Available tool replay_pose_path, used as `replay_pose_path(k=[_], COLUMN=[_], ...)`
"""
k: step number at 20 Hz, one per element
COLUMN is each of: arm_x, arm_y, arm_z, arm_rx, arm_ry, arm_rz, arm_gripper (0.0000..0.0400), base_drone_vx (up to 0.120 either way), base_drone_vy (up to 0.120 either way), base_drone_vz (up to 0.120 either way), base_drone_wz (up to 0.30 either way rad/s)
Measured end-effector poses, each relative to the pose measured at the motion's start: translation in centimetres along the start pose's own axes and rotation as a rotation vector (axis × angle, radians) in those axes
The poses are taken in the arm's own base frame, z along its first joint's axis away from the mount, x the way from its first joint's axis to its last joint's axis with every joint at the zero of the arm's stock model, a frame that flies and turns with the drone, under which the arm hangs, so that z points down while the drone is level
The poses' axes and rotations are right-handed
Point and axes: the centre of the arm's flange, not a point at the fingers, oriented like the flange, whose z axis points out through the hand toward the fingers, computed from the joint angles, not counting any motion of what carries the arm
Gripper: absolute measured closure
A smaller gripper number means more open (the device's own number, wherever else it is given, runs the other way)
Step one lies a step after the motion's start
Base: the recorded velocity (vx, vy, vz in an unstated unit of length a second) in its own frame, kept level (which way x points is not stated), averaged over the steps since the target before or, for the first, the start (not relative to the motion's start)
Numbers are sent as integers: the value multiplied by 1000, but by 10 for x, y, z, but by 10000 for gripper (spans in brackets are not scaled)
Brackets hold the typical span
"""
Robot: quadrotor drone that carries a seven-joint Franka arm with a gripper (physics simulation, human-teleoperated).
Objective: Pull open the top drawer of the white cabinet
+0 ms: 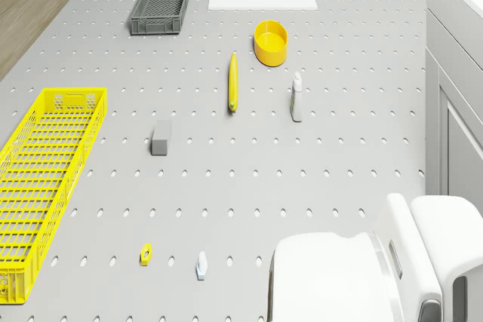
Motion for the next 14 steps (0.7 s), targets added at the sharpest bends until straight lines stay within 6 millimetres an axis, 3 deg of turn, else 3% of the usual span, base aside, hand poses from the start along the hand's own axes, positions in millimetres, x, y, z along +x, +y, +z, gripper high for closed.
replay_pose_path(k=[9, 14], arm_x=[1, 10], arm_y=[-2, 6], arm_z=[48, 63], arm_rx=[0, 0], arm_ry=[0, -1], arm_rz=[0, 0], arm_gripper=[95, 95], base_drone_vx=[0, 0], base_drone_vy=[0, 0], base_drone_vz=[0, 0], base_drone_wz=[0, 0])
